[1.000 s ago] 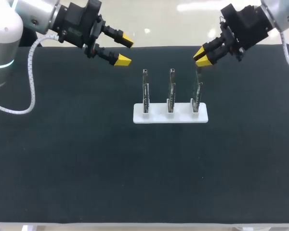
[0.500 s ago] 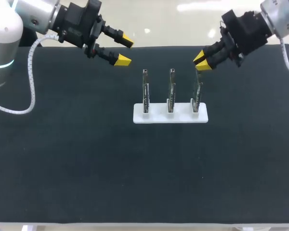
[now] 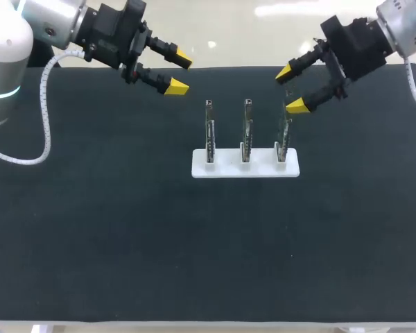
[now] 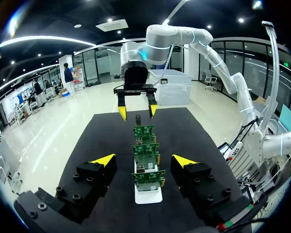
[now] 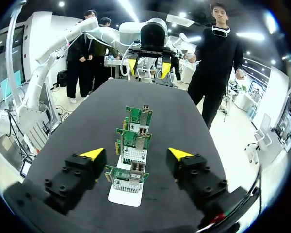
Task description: Pick up the optical module with the left hand, and insert it into the network port with the right hand.
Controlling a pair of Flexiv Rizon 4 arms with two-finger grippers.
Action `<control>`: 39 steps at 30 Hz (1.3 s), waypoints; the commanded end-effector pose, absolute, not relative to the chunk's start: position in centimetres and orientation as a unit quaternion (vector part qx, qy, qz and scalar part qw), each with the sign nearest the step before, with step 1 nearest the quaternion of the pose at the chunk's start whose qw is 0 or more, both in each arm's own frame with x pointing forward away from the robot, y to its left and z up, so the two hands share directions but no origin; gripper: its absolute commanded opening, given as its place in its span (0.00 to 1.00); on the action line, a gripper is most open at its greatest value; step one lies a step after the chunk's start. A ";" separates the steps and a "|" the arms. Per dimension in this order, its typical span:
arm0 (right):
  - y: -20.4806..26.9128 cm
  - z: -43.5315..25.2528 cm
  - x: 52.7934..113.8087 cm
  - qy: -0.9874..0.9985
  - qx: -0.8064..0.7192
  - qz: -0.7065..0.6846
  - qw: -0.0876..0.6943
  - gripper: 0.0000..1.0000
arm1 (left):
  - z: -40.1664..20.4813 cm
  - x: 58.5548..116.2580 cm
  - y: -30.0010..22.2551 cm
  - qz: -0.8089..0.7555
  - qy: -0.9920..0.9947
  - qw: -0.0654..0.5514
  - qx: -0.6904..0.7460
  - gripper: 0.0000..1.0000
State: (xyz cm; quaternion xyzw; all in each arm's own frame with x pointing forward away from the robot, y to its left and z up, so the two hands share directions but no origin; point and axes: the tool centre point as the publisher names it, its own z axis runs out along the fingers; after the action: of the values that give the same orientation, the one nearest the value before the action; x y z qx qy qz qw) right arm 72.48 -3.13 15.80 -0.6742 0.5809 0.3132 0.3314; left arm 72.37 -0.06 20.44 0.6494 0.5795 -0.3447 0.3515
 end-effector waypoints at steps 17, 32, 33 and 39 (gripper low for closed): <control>-4.0 17.7 73.3 0.593 -0.676 0.311 0.308 0.00 | 20.5 72.4 -0.1 -0.344 0.580 0.350 0.650 1.00; -4.1 17.3 72.6 0.596 -0.676 0.306 0.305 0.00 | 20.5 72.4 -0.1 -0.344 0.580 0.350 0.650 1.00; -4.1 17.3 72.5 0.597 -0.676 0.306 0.305 0.00 | 20.5 72.4 -0.1 -0.344 0.580 0.350 0.650 1.00; -4.0 17.4 72.1 0.598 -0.675 0.305 0.305 0.00 | 20.5 72.4 -0.1 -0.344 0.580 0.350 0.650 1.00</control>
State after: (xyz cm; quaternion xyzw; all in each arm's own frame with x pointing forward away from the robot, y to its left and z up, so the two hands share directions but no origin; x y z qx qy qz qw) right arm 72.57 -4.09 17.29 -0.6764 0.5956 0.3091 0.3037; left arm 72.37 -0.06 20.44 0.6494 0.5795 -0.3448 0.3515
